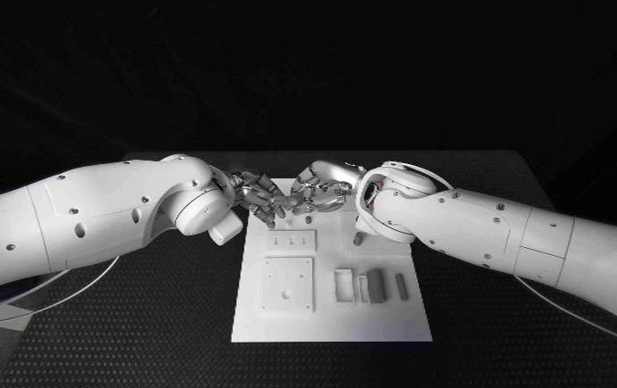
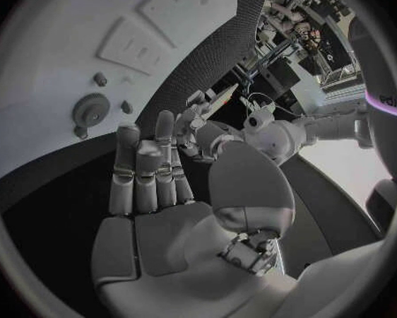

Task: Assemble the parts on the task board

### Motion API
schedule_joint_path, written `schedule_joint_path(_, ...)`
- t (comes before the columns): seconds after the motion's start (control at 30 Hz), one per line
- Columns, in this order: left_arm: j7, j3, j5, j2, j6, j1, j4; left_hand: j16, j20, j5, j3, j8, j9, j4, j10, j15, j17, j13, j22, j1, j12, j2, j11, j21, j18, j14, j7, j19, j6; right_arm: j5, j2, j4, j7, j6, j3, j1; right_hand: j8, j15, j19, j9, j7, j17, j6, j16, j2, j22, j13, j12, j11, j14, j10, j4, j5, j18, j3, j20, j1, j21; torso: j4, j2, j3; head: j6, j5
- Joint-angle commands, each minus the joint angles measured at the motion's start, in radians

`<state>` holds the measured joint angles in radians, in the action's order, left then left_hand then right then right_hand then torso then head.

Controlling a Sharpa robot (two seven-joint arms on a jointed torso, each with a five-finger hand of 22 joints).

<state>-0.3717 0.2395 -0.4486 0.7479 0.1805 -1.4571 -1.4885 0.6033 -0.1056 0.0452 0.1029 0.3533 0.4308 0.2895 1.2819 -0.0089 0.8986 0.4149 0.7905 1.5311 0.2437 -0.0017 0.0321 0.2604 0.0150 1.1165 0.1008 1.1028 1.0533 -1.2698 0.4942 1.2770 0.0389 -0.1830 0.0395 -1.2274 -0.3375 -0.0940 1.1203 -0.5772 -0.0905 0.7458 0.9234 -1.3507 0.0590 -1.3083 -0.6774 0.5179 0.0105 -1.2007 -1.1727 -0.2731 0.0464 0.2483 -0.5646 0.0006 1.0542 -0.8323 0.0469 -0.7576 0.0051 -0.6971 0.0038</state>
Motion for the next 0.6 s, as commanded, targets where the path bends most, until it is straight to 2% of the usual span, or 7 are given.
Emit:
schedule_joint_path(0.03,0.008,-0.001,0.008,0.0,-0.008,-0.001,-0.003,0.007,-0.006,0.006,0.009,0.01,0.014,-0.001,0.009,-0.006,0.001,0.003,0.002,0.017,0.003,0.008,-0.001,-0.002,0.005,0.004,-0.015,0.006,0.021,-0.008,0.0,-0.003,0.0,0.01,0.0,0.001,0.004,-0.004,0.004,-0.001,-0.028,-0.001,0.032,0.001,-0.002,-0.011,0.001,-0.004,0.0,0.001,-0.004,0.0,0.004,0.013,-0.005,-0.006,-0.006,0.005,-0.0001,0.0,-0.0003,-0.001,0.0)
schedule_joint_path(0.37,0.002,-0.001,0.003,0.004,0.02,-0.001,-0.002,0.02,-0.01,0.006,0.027,0.014,0.02,-0.001,0.02,-0.012,0.005,0.011,0.011,0.011,0.01,0.014,-0.007,0.001,0.004,0.013,-0.019,0.011,0.031,-0.008,0.012,-0.005,-0.006,0.044,0.0,0.001,0.014,0.0,-0.002,-0.001,-0.033,-0.002,0.02,0.004,0.01,-0.011,0.003,-0.015,0.005,0.008,0.006,-0.007,0.004,0.013,-0.003,-0.003,-0.01,0.011,0.0,0.0,0.0,-0.002,0.001)
schedule_joint_path(0.6,-0.02,-0.001,-0.006,0.009,0.013,-0.001,0.0,0.021,-0.011,0.005,0.027,0.013,0.021,0.0,0.019,-0.012,0.005,0.013,0.013,0.005,0.009,0.016,-0.006,0.001,0.003,0.012,-0.018,0.011,0.03,-0.008,0.05,-0.003,-0.004,0.025,0.0,0.005,0.022,0.004,-0.008,-0.001,-0.038,-0.003,0.012,0.008,0.016,-0.011,0.006,-0.024,0.009,0.015,0.015,-0.011,0.004,0.013,-0.003,-0.001,-0.008,0.015,-0.0006,0.0,0.0014,-0.004,0.004)
